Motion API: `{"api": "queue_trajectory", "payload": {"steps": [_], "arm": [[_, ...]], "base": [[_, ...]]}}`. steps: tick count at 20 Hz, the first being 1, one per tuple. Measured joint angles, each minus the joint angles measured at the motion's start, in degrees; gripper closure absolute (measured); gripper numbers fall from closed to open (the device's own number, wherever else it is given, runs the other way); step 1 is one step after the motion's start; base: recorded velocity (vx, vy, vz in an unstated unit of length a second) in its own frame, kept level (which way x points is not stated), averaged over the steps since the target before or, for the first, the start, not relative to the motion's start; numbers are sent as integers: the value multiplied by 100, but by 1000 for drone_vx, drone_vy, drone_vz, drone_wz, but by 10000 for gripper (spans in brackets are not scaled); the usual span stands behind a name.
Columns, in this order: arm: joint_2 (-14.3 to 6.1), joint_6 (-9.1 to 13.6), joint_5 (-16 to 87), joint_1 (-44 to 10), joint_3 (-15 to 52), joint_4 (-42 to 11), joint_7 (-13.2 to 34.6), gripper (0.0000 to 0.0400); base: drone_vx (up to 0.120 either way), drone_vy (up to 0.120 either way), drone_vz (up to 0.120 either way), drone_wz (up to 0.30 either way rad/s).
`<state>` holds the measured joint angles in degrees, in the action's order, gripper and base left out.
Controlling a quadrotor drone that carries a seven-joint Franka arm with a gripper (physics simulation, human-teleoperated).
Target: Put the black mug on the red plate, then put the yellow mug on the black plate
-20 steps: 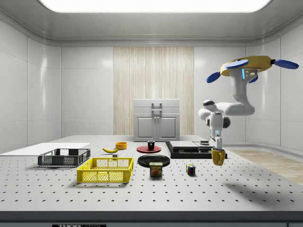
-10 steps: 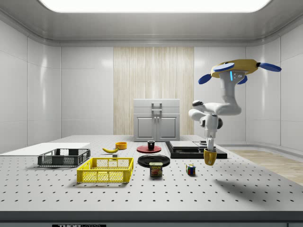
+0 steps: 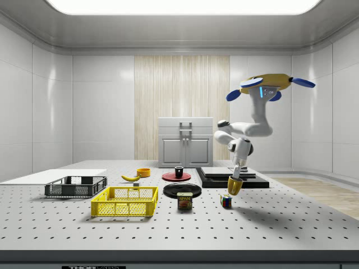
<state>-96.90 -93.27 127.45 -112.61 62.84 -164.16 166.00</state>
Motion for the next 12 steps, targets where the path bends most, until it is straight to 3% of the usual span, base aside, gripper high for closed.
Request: {"api": "queue_trajectory", "payload": {"steps": [7,10,12], "arm": [[50,417,1568,-216,-373,-24,-113,277],[71,-442,1063,634,-611,109,-1322,253],[81,-835,605,1125,-600,227,-2078,247]], "base": [[120,-120,0,0],[120,-120,0,0],[120,-120,0,0]]}}
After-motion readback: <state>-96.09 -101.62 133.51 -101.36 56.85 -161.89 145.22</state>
